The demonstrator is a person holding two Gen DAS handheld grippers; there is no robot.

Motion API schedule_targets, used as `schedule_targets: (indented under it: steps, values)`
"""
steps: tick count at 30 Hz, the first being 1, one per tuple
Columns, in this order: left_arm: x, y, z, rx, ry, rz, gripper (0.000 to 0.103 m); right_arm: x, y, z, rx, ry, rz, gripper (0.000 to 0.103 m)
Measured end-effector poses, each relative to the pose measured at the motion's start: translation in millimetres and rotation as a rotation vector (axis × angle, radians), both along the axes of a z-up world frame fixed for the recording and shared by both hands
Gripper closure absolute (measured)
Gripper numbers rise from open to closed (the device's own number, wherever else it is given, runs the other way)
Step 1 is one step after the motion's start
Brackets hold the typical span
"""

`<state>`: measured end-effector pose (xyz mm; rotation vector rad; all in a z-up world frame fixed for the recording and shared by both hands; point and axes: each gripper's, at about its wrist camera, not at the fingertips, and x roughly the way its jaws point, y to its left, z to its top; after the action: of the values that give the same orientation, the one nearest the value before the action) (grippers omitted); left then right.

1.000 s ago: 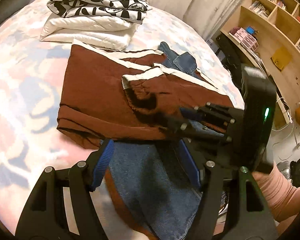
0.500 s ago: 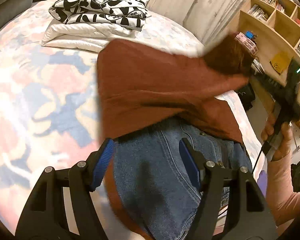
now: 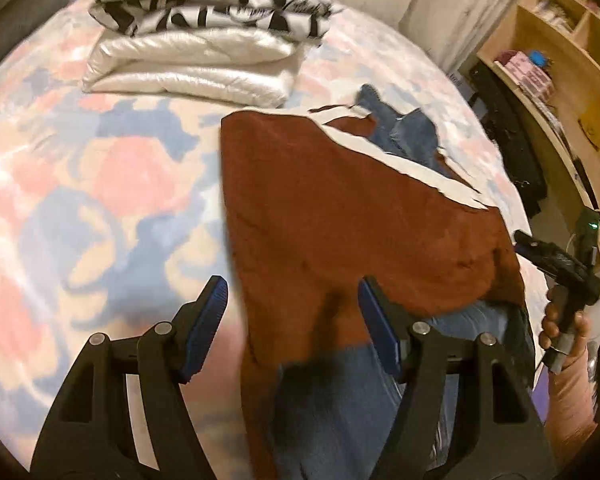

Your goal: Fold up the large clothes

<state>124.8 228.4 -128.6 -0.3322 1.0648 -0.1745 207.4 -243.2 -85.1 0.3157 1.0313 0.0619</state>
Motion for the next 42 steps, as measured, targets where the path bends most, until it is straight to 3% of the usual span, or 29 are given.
schedule_targets:
  steps: [5,9,10,11,12,13,14,15,19,21,23,24,27,29,32,37,42]
  values:
    - [51.3,5.2,-38.2,-0.036,0.116,0.0,0.038,53.5,-31.5,-8.9,0.056,0.044,-0.014,0.029]
    - [76.4,4.6,-54.7,-0.068,0.148,-0.002,0.038,88.8,-34.1,-33.0,0.085,0.096,0.0,0.029]
    - [80.6,4.1,-55.8,-0.067,0.146,0.001,0.038,96.8,-32.6,-40.1,0.089,0.104,0.011,0.03]
    - [84.8,3.4,-57.0,-0.064,0.144,0.006,0.038,102.7,-29.2,-47.1,0.085,0.11,0.019,0.038]
    - [89.9,2.1,-57.7,-0.053,0.143,0.016,0.043,108.3,-25.3,-53.9,0.076,0.113,0.026,0.047]
    - [91.9,1.5,-55.9,-0.032,0.123,0.033,0.053,113.3,-19.7,-60.3,0.046,0.12,0.039,0.064]
    - [93.9,0.2,-51.8,0.017,0.094,0.056,0.076,117.0,-12.4,-65.1,0.002,0.117,0.055,0.071]
    - [95.8,-1.0,-50.5,0.05,0.08,0.071,0.09,118.4,-6.5,-65.7,-0.041,0.098,0.065,0.074]
    - [86.4,-3.9,-30.8,0.124,-0.066,0.155,0.098,109.7,10.4,-32.2,-0.094,-0.127,0.08,0.078]
    - [83.9,-13.2,-27.1,0.2,-0.124,0.169,0.098,106.8,15.5,-18.6,-0.111,-0.243,0.069,0.079]
    - [83.2,-20.2,-29.9,0.259,-0.155,0.177,0.098,114.4,22.5,-24.4,-0.195,-0.268,0.043,0.079]
    - [84.9,-24.4,-35.5,0.3,-0.16,0.184,0.098,120.0,24.6,-32.0,-0.228,-0.243,0.036,0.079]
    - [92.0,-31.9,-55.8,0.366,-0.117,0.181,0.098,145.3,27.7,-80.5,-0.289,-0.038,0.032,0.076]
    - [93.4,-37.0,-58.1,0.404,-0.106,0.168,0.097,148.0,27.9,-90.8,-0.263,-0.01,0.028,0.065]
    - [90.5,-40.0,-49.8,0.455,-0.075,0.132,0.096,142.3,32.4,-78.9,-0.305,-0.016,0.001,0.042]
    - [78.6,-35.3,-14.8,0.439,-0.064,0.159,0.095,115.6,42.6,-40.0,-0.391,-0.106,-0.003,0.042]
    - [68.3,-68.0,27.2,0.4,-0.153,0.106,0.095,86.2,77.4,2.1,-0.322,-0.202,0.068,0.042]
